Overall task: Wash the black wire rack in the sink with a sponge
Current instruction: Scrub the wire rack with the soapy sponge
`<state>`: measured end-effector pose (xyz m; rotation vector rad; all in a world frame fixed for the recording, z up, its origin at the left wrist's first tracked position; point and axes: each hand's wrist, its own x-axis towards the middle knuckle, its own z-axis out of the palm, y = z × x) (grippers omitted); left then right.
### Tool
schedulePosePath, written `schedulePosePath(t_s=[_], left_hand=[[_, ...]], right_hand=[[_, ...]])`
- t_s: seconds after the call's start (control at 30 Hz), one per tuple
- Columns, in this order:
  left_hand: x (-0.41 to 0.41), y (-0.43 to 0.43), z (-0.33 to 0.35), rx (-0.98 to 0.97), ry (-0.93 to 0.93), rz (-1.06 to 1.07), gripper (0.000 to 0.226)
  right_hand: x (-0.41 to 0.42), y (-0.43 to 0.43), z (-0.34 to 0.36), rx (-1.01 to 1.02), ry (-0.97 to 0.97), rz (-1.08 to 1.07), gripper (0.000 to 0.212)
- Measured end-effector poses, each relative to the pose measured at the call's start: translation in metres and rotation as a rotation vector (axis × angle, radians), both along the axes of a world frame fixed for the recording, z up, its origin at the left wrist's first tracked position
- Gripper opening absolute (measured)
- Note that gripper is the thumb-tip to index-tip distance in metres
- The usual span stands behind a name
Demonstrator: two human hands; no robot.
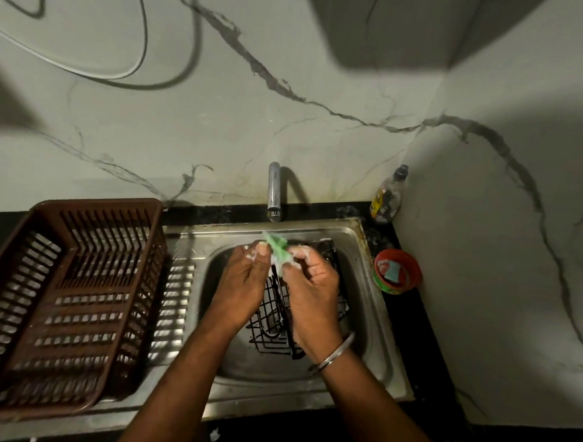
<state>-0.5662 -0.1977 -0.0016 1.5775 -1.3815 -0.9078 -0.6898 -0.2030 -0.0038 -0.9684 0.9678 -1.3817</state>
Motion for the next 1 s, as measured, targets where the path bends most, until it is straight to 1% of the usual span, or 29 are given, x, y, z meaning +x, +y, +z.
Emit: schedulePosePath(t_s=[0.07, 0.13, 0.2, 0.27, 0.33, 0.43, 0.5, 0.57, 0.6, 0.67, 0.7, 0.73, 0.77, 0.8, 0.83, 0.87, 0.9, 0.97, 1.0], left_hand=[[-0.003, 0.002, 0.006, 0.02, 0.005, 0.006, 0.04], [-0.006, 0.004, 0.012, 0.031, 0.002, -0.014, 0.044], [-0.006, 0.005, 0.014, 0.043, 0.036, -0.008, 0.046], [-0.004, 0.005, 0.013, 0.068, 0.078, 0.006, 0.046], [-0.002, 0.005, 0.008, 0.076, 0.091, 0.01, 0.054], [-0.002, 0.004, 0.002, 0.075, 0.127, 0.014, 0.069], [-0.001, 0.004, 0.0, 0.095, 0.162, 0.043, 0.078], [0.002, 0.003, -0.001, 0.077, 0.131, 0.083, 0.08], [0.003, 0.003, -0.001, 0.079, 0.123, 0.091, 0.081], [0.005, 0.002, -0.002, 0.093, 0.187, 0.083, 0.078], [0.006, 0.003, -0.003, 0.093, 0.227, 0.078, 0.072], [0.007, 0.003, -0.004, 0.092, 0.252, 0.085, 0.069], [0.008, 0.003, -0.004, 0.095, 0.257, 0.108, 0.071], [0.008, 0.004, -0.005, 0.097, 0.269, 0.13, 0.077], [0.008, 0.004, -0.006, 0.099, 0.281, 0.154, 0.083], [0.008, 0.004, -0.007, 0.105, 0.293, 0.164, 0.085], [0.005, 0.005, -0.004, 0.107, 0.304, 0.171, 0.079], [0.0, 0.005, 0.0, 0.123, 0.3, 0.165, 0.062], [-0.002, 0.005, 0.0, 0.126, 0.296, 0.162, 0.056]], right_hand=[[-0.004, 0.003, -0.001, 0.036, -0.054, 0.082, 0.016], [-0.006, 0.001, 0.001, 0.058, -0.075, 0.148, 0.016], [-0.009, -0.001, 0.004, 0.053, -0.071, 0.196, 0.015], [-0.014, -0.003, 0.006, 0.082, -0.114, 0.278, 0.015], [-0.019, -0.006, 0.006, 0.108, -0.122, 0.355, 0.014], [-0.021, -0.007, 0.002, 0.104, -0.117, 0.321, 0.02], [-0.022, -0.002, 0.001, 0.117, -0.111, 0.352, 0.02], [-0.022, 0.003, 0.001, 0.149, -0.099, 0.398, 0.016], [-0.022, 0.004, 0.0, 0.157, -0.099, 0.387, 0.019], [-0.018, 0.004, 0.001, 0.172, -0.14, 0.344, 0.033], [-0.017, 0.004, 0.001, 0.194, -0.179, 0.332, 0.034], [-0.016, 0.004, 0.003, 0.216, -0.22, 0.343, 0.031], [-0.016, 0.005, 0.003, 0.231, -0.232, 0.371, 0.025], [-0.018, 0.005, 0.004, 0.243, -0.205, 0.399, 0.021], [-0.021, 0.004, 0.003, 0.249, -0.15, 0.401, 0.021], [-0.022, 0.002, 0.003, 0.253, -0.112, 0.39, 0.024], [-0.023, 0.0, 0.004, 0.262, -0.105, 0.366, 0.027], [-0.021, -0.004, 0.008, 0.269, -0.175, 0.326, 0.03], [-0.021, -0.005, 0.011, 0.26, -0.196, 0.341, 0.032]])
